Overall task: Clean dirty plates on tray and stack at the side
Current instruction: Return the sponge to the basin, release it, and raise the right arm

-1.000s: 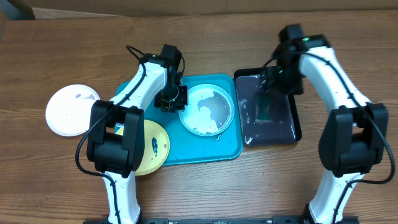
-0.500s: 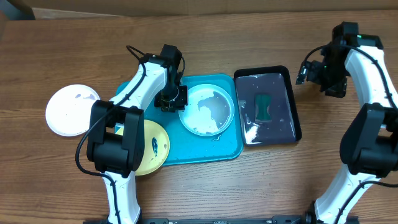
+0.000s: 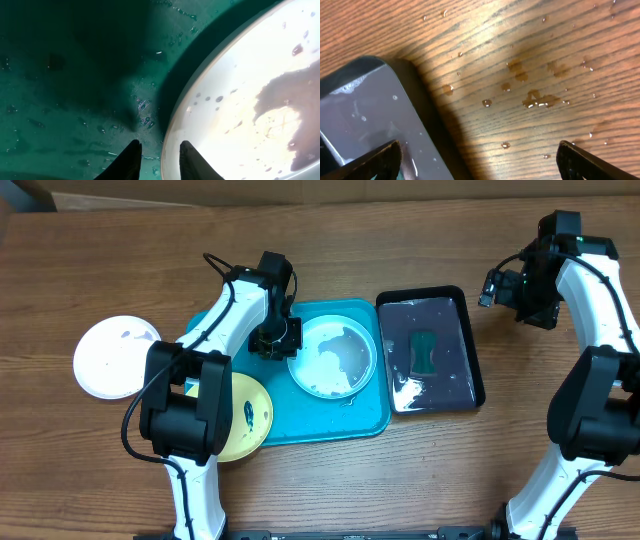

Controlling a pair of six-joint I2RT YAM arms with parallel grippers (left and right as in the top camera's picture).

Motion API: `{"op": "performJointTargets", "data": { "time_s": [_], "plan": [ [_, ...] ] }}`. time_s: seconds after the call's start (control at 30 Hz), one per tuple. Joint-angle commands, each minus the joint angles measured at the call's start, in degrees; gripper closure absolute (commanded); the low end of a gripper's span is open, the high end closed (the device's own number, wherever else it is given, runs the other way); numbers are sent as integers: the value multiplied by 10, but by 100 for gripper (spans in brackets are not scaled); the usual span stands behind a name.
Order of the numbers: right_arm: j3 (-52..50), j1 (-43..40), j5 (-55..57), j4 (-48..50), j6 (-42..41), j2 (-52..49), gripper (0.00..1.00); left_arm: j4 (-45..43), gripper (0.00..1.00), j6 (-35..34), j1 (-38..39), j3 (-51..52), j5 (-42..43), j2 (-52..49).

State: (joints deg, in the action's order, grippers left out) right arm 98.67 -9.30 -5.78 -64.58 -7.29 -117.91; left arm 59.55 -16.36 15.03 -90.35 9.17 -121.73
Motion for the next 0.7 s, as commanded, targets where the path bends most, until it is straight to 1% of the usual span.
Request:
{"op": "performJointTargets", "data": {
  "time_s": [0.0,0.2,0.67],
  "plan": [
    [7,-1,0,5,-2,11,0,0,72,-6,5,2,-6,-4],
    [7,-1,0,7,-2,11,0,-1,70,-6,5,2,-6,-4],
    [7,-1,0,13,-2,11,0,-1,69,-6,5,2,-6,-4]
  ]
}}
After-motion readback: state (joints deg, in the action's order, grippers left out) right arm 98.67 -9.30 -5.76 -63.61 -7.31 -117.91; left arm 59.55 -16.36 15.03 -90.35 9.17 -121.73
